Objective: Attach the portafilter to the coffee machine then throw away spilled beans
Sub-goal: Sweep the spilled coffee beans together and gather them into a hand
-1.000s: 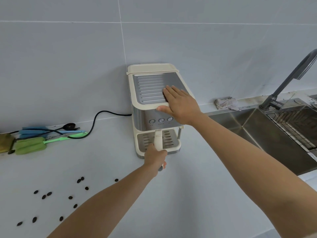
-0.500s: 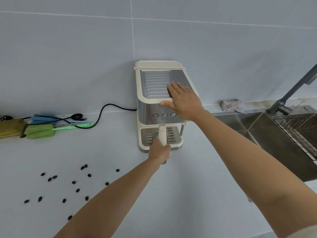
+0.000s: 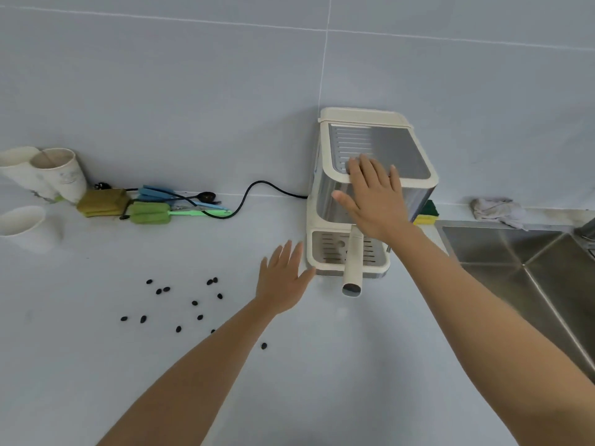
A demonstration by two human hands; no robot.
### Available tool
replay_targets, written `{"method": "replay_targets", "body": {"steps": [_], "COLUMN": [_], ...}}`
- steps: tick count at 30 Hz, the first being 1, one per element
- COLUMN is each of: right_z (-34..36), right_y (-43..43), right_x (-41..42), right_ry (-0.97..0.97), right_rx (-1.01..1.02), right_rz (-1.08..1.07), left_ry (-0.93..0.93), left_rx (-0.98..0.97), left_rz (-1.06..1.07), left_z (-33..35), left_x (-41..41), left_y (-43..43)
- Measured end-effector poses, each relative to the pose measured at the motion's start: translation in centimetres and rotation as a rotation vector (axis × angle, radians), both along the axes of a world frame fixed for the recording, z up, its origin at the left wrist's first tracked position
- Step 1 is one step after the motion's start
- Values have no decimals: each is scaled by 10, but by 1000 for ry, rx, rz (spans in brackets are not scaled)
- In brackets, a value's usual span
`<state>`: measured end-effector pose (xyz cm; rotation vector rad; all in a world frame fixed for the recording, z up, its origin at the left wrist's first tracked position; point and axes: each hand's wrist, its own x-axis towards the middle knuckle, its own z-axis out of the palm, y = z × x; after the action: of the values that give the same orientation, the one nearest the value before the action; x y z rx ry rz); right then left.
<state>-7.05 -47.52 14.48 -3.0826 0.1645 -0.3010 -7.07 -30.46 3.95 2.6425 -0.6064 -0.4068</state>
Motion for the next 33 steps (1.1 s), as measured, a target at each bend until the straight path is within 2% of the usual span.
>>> {"method": "replay_targets", "body": {"steps": [10, 16, 24, 29, 33], "right_z": [-18, -79, -162, -191, -202], "right_y": [99, 152, 190, 206, 216], "right_x": [13, 7, -43, -66, -71], "right_ry": [-7, 157, 359, 480, 532], "right_rx": [92, 192, 446, 427, 420], "right_rz": [108, 120, -213, -379, -427], "left_ry": [-116, -52, 87, 98, 83], "left_rx": [233, 329, 372, 421, 430], "left_rz": [151, 175, 173, 124, 105], "left_z": [-21, -45, -84, -95, -102], "left_x": [26, 39, 43, 52, 50], "left_y": [151, 248, 322, 336, 335]}}
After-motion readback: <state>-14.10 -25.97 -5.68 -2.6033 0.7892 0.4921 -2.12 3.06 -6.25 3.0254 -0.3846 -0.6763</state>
